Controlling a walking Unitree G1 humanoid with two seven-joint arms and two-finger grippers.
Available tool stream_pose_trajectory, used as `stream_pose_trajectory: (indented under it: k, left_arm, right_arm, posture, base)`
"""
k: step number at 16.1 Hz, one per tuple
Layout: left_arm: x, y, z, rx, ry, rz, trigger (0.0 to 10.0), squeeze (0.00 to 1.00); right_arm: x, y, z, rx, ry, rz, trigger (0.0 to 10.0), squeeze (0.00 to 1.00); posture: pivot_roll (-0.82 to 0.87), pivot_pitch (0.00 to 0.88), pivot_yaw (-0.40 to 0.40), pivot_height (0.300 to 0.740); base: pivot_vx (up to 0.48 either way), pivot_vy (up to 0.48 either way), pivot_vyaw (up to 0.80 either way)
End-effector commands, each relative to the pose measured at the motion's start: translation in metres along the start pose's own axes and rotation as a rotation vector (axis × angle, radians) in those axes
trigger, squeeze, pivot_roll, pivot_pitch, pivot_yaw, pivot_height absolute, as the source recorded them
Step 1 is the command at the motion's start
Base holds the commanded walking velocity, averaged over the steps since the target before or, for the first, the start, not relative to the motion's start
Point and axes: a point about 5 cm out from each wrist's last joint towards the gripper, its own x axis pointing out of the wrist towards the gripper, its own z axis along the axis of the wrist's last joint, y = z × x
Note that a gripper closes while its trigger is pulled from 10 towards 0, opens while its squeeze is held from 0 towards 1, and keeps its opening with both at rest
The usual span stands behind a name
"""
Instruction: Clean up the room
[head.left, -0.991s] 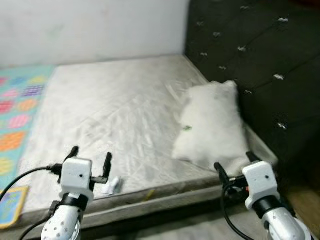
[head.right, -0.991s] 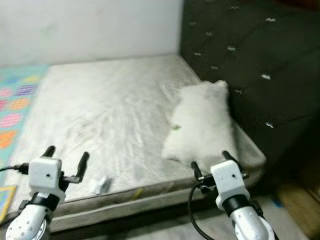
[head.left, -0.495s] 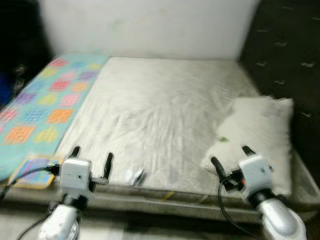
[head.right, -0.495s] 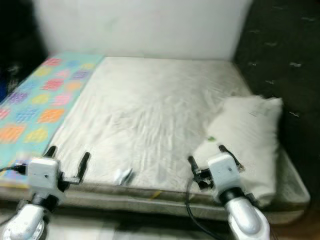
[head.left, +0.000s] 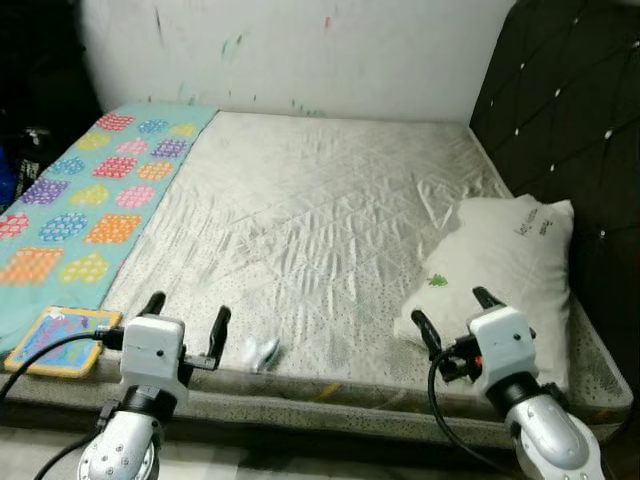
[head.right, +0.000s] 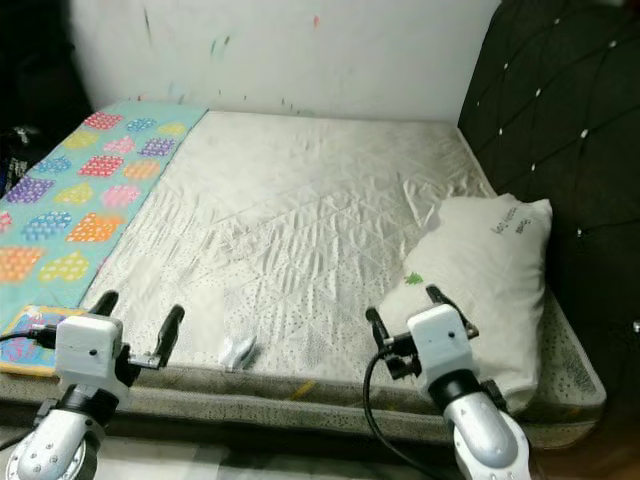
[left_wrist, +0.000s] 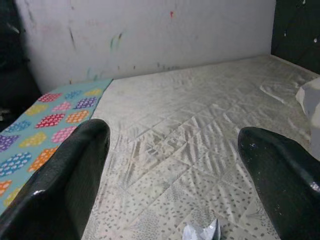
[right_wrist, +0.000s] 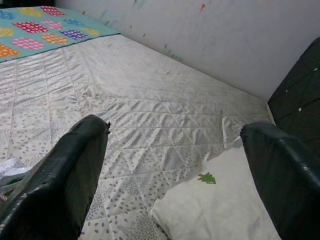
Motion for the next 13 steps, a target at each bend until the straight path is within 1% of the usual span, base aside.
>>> stream_pose_trajectory:
  k: [1,9,11,13]
  left_arm:
    - [0.0010,0.0009,0.0036,0.004,-0.009,-0.006,10.0,0.00]
    - [0.0028,-0.0007,0.0025,0.001,-0.007,-0.011,10.0,0.00]
    - [0.0044,0.0002,0.0019,0.012,-0.003,0.017,10.0,0.00]
    - [0.0052,0.0002,0.0012,-0.004,-0.003,0.033,10.0,0.00]
  right_arm:
    - [0.0024,-0.0006,0.0020,-0.003,-0.012,0.005,10.0,0.00]
    - [0.0036,0.0003,0.0015,-0.006,-0.016,0.008,10.0,0.00]
    - [0.0037,-0.0001,0.0010,-0.008,-0.015,0.005,10.0,0.00]
    - [0.0033,0.0005,-0.0008,-0.012,-0.009,0.006,10.0,0.00]
  posture:
    - [0.01,0.008,-0.037,0.740]
    - [0.00,0.008,-0.034,0.740]
    - [0.00,0.008,-0.034,0.740]
    - [0.00,0.010,-0.034,0.740]
  base:
    - [0.262,0.000,0.00]
    - [0.275,0.000,0.00]
    - [0.000,0.000,0.00]
    - [0.000,0.000,0.00]
